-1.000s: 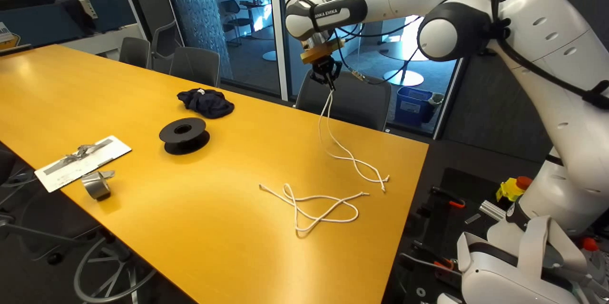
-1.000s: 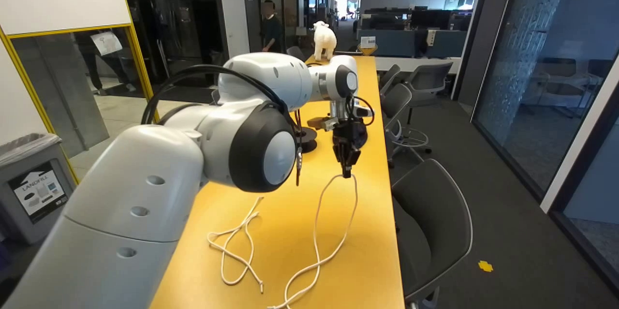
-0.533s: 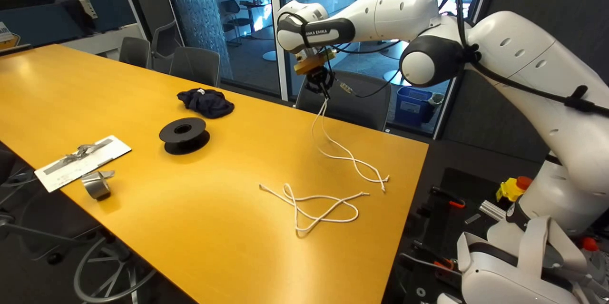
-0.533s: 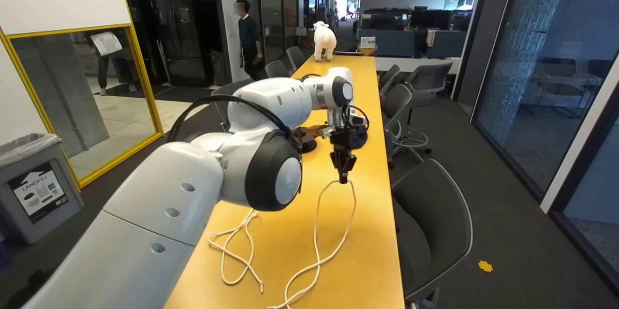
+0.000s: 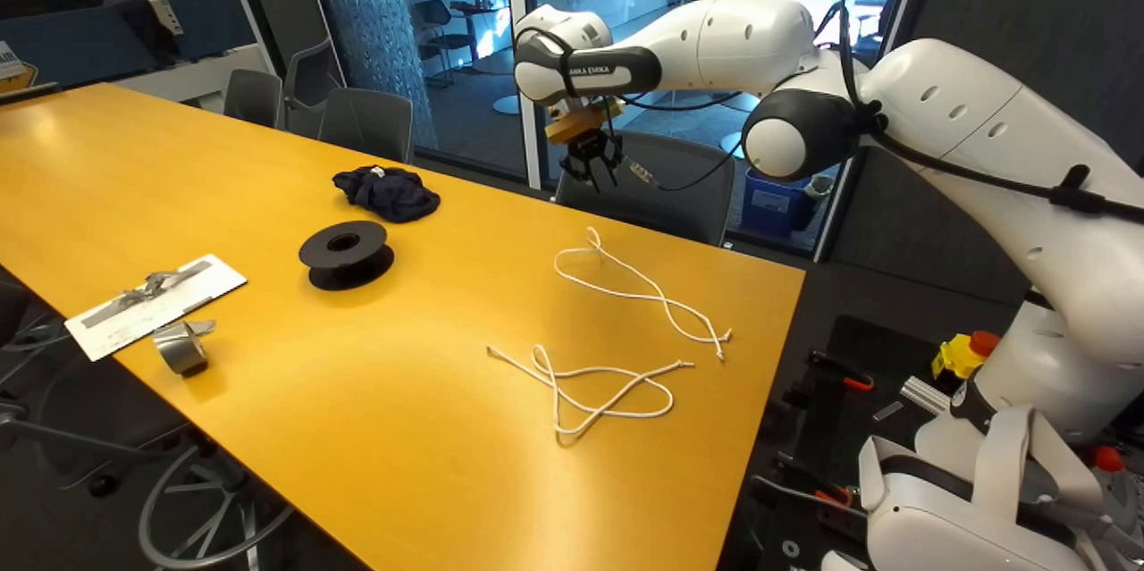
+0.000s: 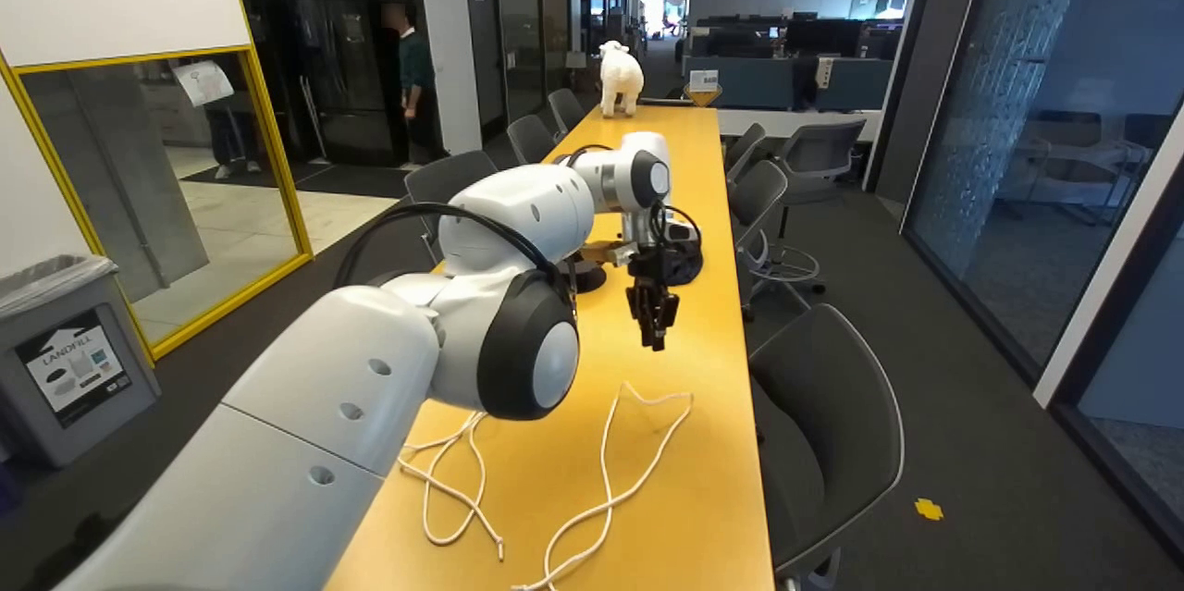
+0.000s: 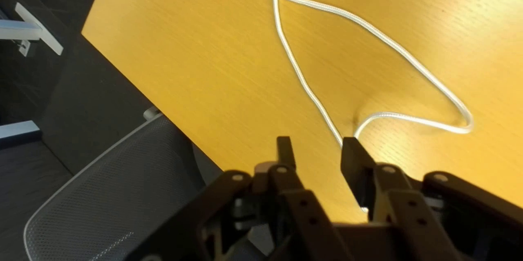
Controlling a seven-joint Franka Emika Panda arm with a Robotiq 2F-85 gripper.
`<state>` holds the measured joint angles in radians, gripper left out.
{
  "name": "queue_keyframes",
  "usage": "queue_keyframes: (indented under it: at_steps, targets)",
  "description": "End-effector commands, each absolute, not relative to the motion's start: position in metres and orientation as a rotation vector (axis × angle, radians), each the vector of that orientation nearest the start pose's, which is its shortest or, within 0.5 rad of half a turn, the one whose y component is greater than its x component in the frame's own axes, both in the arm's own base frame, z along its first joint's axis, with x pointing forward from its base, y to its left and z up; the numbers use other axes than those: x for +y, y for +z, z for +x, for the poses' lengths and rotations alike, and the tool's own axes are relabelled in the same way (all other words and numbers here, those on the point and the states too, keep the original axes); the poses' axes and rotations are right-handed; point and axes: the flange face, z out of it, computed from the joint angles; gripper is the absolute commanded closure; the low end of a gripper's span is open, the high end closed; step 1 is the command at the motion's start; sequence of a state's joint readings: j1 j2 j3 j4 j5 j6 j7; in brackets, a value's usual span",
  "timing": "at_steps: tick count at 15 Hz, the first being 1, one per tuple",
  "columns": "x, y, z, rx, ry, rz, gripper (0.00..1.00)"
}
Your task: Untangle the ropes on the table.
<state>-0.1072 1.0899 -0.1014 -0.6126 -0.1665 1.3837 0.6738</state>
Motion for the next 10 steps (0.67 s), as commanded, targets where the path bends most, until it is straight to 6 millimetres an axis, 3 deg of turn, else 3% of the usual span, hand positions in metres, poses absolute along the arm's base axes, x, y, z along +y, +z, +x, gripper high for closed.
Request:
queue_keyframes:
  at_steps: [1,5,10]
  targets:
    - [-0.136,0.331,0.762,1.361,0.248,-3.12,0.32]
    - [-0.133,0.336,0.768,1.328,0.177,-3.096,0.03]
    - [-0.115,0.322,0.758,1.258,0.371,-3.003,0.0]
